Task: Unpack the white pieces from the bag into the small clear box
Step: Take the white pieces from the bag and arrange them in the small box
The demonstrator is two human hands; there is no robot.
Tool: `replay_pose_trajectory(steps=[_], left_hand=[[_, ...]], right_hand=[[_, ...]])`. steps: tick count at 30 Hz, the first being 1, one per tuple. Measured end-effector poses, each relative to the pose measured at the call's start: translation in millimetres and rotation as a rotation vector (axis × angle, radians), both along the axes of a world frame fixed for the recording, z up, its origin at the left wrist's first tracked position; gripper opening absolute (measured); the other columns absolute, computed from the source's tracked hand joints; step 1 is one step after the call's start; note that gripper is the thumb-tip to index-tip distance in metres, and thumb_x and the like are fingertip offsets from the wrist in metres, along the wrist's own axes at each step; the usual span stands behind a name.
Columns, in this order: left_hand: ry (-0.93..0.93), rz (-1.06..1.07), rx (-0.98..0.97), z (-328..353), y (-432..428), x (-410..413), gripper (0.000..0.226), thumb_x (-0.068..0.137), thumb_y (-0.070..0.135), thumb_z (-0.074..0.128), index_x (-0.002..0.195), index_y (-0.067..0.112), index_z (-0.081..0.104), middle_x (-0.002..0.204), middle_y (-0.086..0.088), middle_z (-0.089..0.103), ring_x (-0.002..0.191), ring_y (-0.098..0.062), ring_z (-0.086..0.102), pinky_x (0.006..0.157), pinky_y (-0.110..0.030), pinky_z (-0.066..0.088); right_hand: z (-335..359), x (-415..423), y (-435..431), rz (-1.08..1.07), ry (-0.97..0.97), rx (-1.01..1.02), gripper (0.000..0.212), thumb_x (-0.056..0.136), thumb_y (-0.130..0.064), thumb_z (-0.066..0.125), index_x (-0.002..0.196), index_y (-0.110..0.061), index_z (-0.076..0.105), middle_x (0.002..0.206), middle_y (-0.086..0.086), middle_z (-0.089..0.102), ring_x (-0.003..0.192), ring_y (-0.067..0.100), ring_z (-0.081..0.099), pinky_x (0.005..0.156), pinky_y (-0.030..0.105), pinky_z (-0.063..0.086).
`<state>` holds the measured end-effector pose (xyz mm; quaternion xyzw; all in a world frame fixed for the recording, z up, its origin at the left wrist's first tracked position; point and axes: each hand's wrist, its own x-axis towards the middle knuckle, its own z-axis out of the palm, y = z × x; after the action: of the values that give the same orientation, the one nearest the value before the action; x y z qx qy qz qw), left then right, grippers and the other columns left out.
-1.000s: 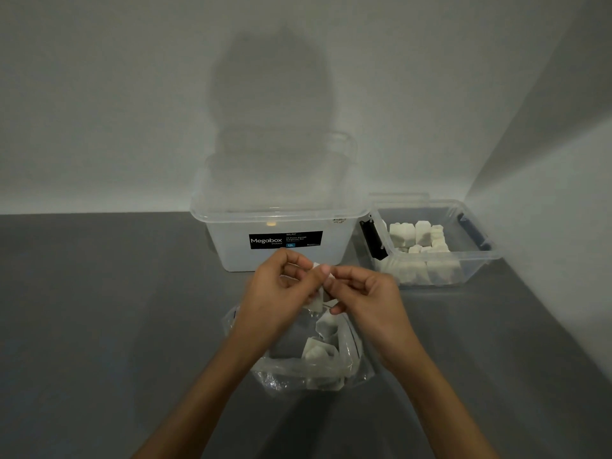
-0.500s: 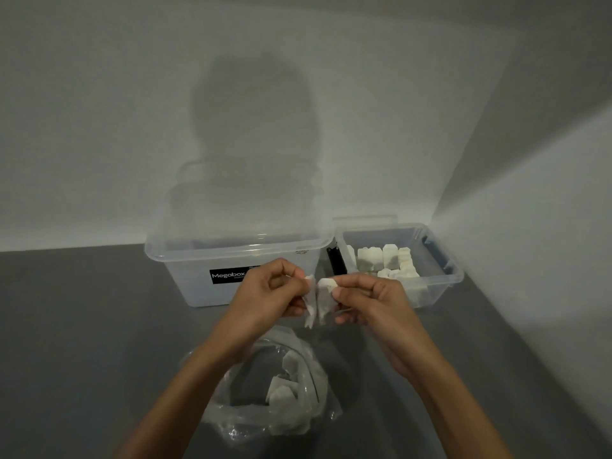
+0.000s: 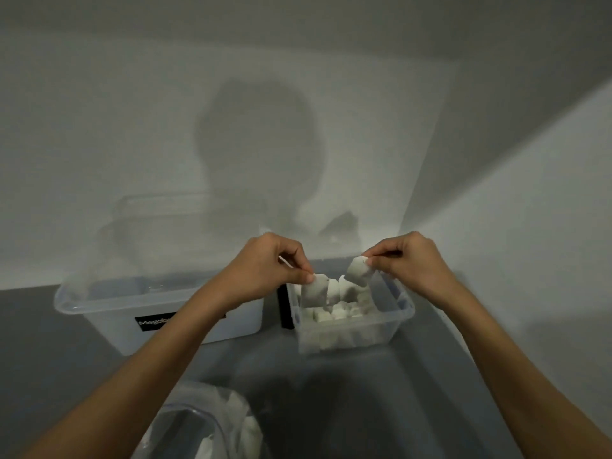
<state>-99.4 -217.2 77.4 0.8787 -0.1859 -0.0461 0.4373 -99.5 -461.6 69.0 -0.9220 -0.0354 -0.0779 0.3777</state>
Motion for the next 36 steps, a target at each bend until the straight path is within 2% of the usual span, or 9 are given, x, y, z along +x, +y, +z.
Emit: replay_pose_trajectory(steps=[3, 6, 7, 10, 14, 17, 25, 30, 36], left_hand=[[0.053, -0.021, -0.022, -4.5, -27.8, 25.3, 0.006, 0.074, 0.016, 0.080, 0.074, 0.014, 0.074, 0.074, 0.004, 0.073, 0.068, -0.001, 0.063, 0.065, -0.016, 0.050], [0.107, 0.030, -0.001, -18.9, -52.8, 52.8, 0.002, 0.079, 0.008, 0.073, 0.079, 0.007, 0.071, 0.072, -0.001, 0.072, 0.065, -0.006, 0.064, 0.058, -0.017, 0.048], [0.108, 0.059, 0.020, -25.0, -59.8, 60.9, 0.001, 0.081, 0.005, 0.069, 0.081, 0.006, 0.069, 0.072, -0.002, 0.071, 0.065, -0.008, 0.065, 0.059, -0.018, 0.049], [0.109, 0.119, 0.064, -43.8, -76.1, 78.7, 0.006, 0.081, 0.003, 0.062, 0.082, 0.006, 0.067, 0.072, -0.004, 0.071, 0.065, -0.010, 0.066, 0.063, -0.022, 0.054], [0.132, 0.156, 0.083, -68.6, -86.4, 92.2, 0.013, 0.079, 0.003, 0.061, 0.075, 0.015, 0.065, 0.066, 0.000, 0.069, 0.061, -0.010, 0.064, 0.066, -0.027, 0.055], [0.159, 0.160, 0.094, -83.4, -87.9, 98.5, 0.014, 0.080, 0.000, 0.060, 0.079, 0.013, 0.067, 0.068, -0.002, 0.069, 0.062, -0.011, 0.063, 0.069, -0.030, 0.056], [0.173, 0.158, 0.167, -108.8, -81.2, 107.9, 0.013, 0.083, -0.003, 0.060, 0.087, 0.004, 0.070, 0.072, 0.000, 0.065, 0.064, -0.008, 0.060, 0.070, -0.021, 0.053], [0.187, 0.175, 0.211, -119.5, -76.6, 114.2, 0.010, 0.080, 0.001, 0.067, 0.082, 0.010, 0.072, 0.079, -0.005, 0.071, 0.072, -0.013, 0.065, 0.080, -0.029, 0.057], [0.200, 0.168, 0.213, -125.1, -81.7, 117.3, 0.009, 0.081, 0.002, 0.067, 0.085, 0.008, 0.072, 0.075, 0.003, 0.066, 0.073, -0.011, 0.061, 0.078, -0.025, 0.055]], right_hand=[[-8.2, 32.6, -21.2, 0.027, 0.001, -0.198, 0.013, 0.081, -0.006, 0.071, 0.090, -0.013, 0.078, 0.081, -0.003, 0.073, 0.071, -0.001, 0.062, 0.069, -0.002, 0.042], [-27.5, 65.2, -31.1, 0.017, 0.036, -0.432, 0.019, 0.085, -0.005, 0.063, 0.093, -0.016, 0.076, 0.093, 0.002, 0.073, 0.087, 0.018, 0.065, 0.077, 0.027, 0.053], [-33.7, 73.5, -31.7, 0.017, 0.047, -0.529, 0.021, 0.087, -0.006, 0.060, 0.096, -0.017, 0.075, 0.098, 0.003, 0.071, 0.091, 0.022, 0.065, 0.077, 0.030, 0.052], [-49.3, 91.9, -29.0, 0.055, 0.064, -0.763, 0.023, 0.088, -0.009, 0.055, 0.102, -0.018, 0.071, 0.107, 0.007, 0.066, 0.094, 0.028, 0.064, 0.076, 0.033, 0.048], [-73.9, 110.1, -21.8, 0.143, 0.116, -0.960, 0.023, 0.090, -0.008, 0.053, 0.108, -0.016, 0.065, 0.113, 0.009, 0.062, 0.101, 0.029, 0.063, 0.081, 0.033, 0.046], [-89.2, 118.1, -17.4, 0.189, 0.083, -1.091, 0.021, 0.089, -0.006, 0.054, 0.105, -0.014, 0.066, 0.111, 0.009, 0.066, 0.103, 0.027, 0.064, 0.078, 0.030, 0.045], [-108.6, 132.8, -16.6, 0.184, 0.061, -1.167, 0.021, 0.092, -0.003, 0.052, 0.104, -0.013, 0.066, 0.107, 0.006, 0.068, 0.100, 0.025, 0.065, 0.080, 0.030, 0.048], [-112.7, 132.3, -16.8, 0.132, 0.085, -1.134, 0.016, 0.094, -0.012, 0.055, 0.106, -0.015, 0.065, 0.105, 0.004, 0.068, 0.099, 0.022, 0.065, 0.077, 0.029, 0.046], [-112.3, 131.4, -19.0, 0.102, 0.069, -1.109, 0.017, 0.093, -0.011, 0.057, 0.108, -0.015, 0.062, 0.105, 0.004, 0.067, 0.098, 0.023, 0.065, 0.076, 0.029, 0.046]])
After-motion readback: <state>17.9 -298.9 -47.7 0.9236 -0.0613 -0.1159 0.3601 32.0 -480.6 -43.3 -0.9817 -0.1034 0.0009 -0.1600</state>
